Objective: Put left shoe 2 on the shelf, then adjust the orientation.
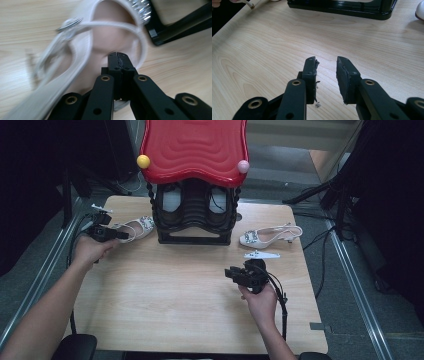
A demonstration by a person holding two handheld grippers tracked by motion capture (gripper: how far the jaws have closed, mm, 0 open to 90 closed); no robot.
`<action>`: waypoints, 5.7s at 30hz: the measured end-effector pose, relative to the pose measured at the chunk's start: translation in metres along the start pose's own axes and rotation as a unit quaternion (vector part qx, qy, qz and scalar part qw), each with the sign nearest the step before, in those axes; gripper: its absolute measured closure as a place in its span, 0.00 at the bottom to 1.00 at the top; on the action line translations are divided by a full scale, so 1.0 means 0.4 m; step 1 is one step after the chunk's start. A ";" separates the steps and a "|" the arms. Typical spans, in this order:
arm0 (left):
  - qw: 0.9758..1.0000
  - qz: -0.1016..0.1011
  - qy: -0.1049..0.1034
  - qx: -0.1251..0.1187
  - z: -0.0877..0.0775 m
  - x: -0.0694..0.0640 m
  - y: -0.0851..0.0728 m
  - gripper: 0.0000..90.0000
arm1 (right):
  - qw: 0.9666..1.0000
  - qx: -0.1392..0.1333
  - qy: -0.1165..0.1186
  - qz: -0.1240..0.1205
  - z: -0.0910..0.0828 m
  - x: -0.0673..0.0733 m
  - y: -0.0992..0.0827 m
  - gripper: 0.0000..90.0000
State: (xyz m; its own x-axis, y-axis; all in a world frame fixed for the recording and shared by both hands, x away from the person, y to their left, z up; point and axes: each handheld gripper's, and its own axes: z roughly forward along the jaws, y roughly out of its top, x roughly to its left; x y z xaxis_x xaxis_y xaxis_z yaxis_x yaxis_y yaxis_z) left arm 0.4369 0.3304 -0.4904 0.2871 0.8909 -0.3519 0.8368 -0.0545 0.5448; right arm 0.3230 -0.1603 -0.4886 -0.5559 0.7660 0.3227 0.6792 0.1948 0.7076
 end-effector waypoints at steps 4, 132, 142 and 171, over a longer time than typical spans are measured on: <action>1.000 0.017 0.007 0.001 0.010 -0.026 0.011 1.00 | 1.000 0.000 0.000 -0.001 -0.002 0.001 0.000 0.79; 0.994 -0.017 0.065 0.087 0.065 0.001 0.032 0.44 | 1.000 -0.001 0.001 0.007 -0.002 -0.005 0.001 0.76; 0.996 -0.038 0.055 0.066 0.012 0.029 0.036 0.44 | 1.000 0.000 0.002 0.009 0.000 -0.007 0.001 0.76; 0.996 -0.076 0.042 -0.010 -0.169 -0.028 0.170 0.44 | 1.000 0.003 0.007 0.009 0.002 -0.006 0.001 0.76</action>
State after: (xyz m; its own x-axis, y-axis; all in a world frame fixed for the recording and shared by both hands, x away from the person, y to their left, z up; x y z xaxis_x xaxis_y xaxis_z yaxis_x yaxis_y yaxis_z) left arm 0.4590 0.3472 -0.3979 0.1170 0.9227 -0.3673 0.8584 0.0921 0.5047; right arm 0.3250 -0.1614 -0.4895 -0.5508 0.7604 0.3441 0.6914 0.1847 0.6984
